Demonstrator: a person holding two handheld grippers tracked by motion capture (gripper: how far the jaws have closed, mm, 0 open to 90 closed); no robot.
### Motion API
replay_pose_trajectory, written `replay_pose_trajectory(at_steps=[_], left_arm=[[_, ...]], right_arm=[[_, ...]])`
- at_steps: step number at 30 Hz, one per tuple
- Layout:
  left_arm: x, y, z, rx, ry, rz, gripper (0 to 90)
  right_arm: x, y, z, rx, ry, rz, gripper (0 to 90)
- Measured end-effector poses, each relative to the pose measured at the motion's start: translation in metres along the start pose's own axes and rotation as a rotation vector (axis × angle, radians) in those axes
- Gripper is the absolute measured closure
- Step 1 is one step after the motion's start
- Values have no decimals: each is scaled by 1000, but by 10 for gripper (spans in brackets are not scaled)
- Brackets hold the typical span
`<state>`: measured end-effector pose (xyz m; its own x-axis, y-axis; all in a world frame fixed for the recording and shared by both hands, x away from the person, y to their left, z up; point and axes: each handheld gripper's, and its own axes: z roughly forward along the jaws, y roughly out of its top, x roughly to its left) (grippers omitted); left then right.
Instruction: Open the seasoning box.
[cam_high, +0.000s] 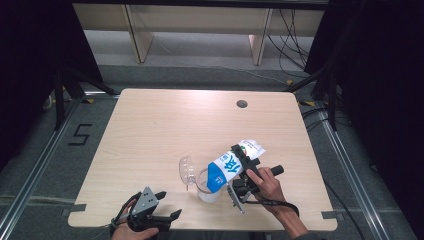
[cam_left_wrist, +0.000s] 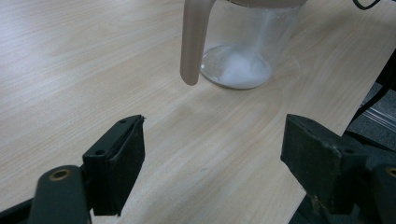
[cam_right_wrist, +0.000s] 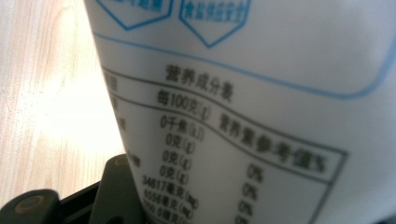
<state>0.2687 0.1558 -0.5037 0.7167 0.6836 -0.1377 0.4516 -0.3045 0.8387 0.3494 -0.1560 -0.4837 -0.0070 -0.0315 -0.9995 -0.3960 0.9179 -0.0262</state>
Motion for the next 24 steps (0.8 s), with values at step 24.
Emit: replay_pose_trajectory(at_steps=[24], left_arm=[[0, 0, 0, -5, -7, 1, 212]], right_arm=[[-1, -1, 0, 1, -3, -4, 495]])
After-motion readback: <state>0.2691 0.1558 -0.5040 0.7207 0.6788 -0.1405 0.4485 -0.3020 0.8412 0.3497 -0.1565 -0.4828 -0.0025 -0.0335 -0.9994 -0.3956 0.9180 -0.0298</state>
